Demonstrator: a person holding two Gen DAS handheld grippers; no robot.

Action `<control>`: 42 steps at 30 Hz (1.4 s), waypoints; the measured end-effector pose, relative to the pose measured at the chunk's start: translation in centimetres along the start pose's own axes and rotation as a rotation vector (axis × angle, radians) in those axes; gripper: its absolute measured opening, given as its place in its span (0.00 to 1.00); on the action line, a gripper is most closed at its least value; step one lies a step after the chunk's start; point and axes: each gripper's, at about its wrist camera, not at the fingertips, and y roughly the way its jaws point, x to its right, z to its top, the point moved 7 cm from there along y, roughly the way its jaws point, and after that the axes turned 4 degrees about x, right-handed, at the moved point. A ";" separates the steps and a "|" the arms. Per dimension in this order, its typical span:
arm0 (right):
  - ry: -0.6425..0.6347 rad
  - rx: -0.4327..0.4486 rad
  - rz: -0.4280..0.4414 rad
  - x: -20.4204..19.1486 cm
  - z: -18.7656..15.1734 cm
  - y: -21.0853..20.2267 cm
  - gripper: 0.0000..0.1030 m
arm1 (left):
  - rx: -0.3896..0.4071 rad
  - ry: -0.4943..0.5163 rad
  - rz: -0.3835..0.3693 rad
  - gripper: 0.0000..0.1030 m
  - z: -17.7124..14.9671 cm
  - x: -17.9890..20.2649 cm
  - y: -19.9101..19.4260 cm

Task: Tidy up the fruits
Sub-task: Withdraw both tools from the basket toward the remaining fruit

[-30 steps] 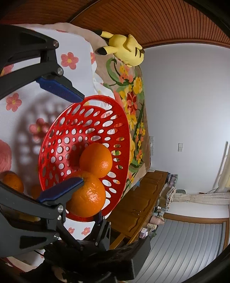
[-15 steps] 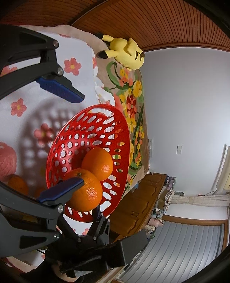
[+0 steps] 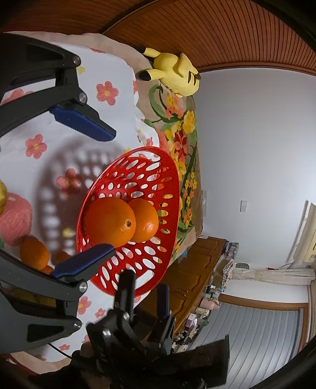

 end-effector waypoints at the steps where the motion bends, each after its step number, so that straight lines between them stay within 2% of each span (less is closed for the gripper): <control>1: 0.004 0.014 -0.006 -0.1 0.1 -0.6 0.91 | 0.004 -0.001 -0.003 0.84 0.0 0.1 -0.3; 11: 0.050 0.114 -0.068 -1.0 -0.5 -7.1 0.91 | 0.069 0.025 -0.010 0.87 -0.7 1.8 -4.9; 18: 0.093 0.155 -0.092 -2.2 -3.1 -10.6 0.92 | 0.097 0.049 0.005 0.90 -1.9 2.6 -7.3; 31: 0.202 0.157 -0.121 -3.9 -10.2 -12.1 0.92 | 0.078 0.052 0.014 0.90 -4.8 2.8 -9.1; 38: 0.211 0.125 -0.112 -5.0 -13.0 -11.0 0.92 | 0.046 0.035 0.032 0.90 -6.7 1.5 -8.6; 42: 0.211 0.101 -0.086 -5.9 -14.5 -10.0 0.92 | 0.038 0.016 0.016 0.90 -7.7 0.9 -8.0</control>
